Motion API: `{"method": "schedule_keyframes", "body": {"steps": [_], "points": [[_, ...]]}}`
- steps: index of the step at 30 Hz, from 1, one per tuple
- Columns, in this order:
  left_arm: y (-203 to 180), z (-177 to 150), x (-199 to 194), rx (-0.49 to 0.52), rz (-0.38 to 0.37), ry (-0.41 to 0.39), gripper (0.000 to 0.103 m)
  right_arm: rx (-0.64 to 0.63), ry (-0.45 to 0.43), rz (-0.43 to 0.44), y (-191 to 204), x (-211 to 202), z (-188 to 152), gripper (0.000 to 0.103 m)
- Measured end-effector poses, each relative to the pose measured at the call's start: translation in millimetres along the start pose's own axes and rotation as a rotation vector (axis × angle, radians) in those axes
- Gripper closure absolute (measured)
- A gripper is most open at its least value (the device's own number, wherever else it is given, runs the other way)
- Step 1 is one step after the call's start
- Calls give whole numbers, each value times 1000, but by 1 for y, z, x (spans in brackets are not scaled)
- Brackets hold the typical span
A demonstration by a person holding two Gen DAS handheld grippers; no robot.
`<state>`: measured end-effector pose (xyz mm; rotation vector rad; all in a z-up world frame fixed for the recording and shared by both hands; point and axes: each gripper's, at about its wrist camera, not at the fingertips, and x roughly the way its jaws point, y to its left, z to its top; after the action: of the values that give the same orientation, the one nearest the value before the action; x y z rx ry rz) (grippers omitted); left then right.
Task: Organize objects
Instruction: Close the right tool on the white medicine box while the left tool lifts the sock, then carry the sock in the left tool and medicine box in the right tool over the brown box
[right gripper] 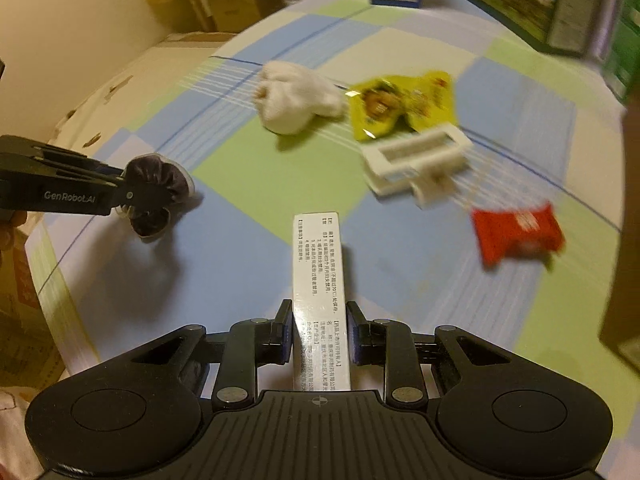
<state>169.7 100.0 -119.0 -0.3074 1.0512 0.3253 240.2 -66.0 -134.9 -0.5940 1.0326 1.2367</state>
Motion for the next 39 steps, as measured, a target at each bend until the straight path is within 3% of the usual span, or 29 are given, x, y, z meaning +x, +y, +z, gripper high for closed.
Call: {"method": "schedule_keyframes", "body": {"steps": [15, 27, 39], "points": [[-87, 9, 5, 152, -111, 7, 85, 184, -12, -101, -71, -50, -57, 80], [-149, 17, 4, 214, -162, 0, 85, 227, -20, -124, -111, -84, -88, 80], [-213, 48, -37, 236, -221, -112, 85, 240, -194, -85, -142, -171, -88, 81]]}}
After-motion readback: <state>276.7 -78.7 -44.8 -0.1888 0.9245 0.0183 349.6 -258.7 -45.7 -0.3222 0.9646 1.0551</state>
